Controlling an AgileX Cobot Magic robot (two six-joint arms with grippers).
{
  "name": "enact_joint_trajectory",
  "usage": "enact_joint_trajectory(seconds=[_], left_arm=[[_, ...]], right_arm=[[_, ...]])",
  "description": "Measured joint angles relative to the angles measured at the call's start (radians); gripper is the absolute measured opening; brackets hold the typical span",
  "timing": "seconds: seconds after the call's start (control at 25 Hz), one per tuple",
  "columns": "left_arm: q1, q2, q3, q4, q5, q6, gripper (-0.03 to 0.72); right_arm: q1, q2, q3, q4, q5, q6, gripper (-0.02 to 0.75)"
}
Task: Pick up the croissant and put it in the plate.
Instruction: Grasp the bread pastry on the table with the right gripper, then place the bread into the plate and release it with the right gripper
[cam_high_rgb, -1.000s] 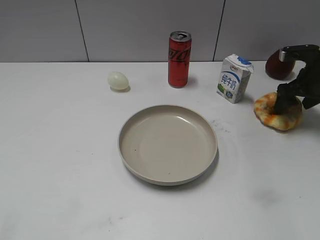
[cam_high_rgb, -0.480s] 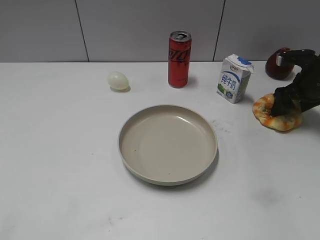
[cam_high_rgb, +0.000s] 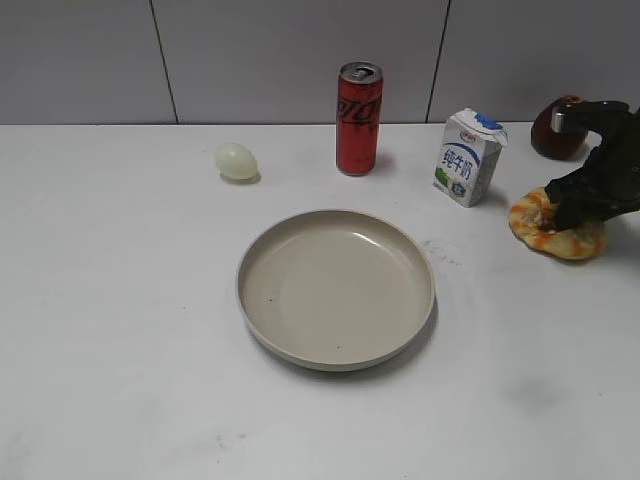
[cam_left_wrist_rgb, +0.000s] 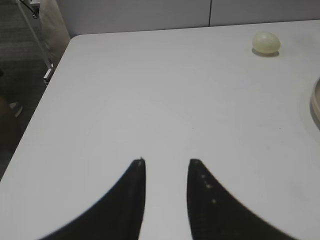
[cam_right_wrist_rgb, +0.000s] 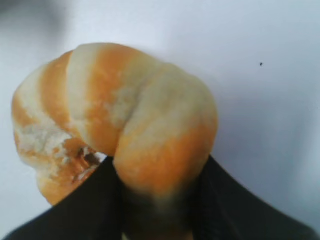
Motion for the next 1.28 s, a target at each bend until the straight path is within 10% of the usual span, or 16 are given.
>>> enact_joint_trajectory(seconds=[0.84, 1.28], left_arm=[[0.0, 0.0, 0.0, 0.0, 0.0, 0.0, 0.228], [0.0, 0.0, 0.0, 0.0, 0.0, 0.0, 0.228]], right_arm=[[0.018, -0.045, -0.334, 0.058, 0.525, 0.116, 0.25], [0.366, -0.175, -0.327, 0.039, 0.532, 0.132, 0.27]])
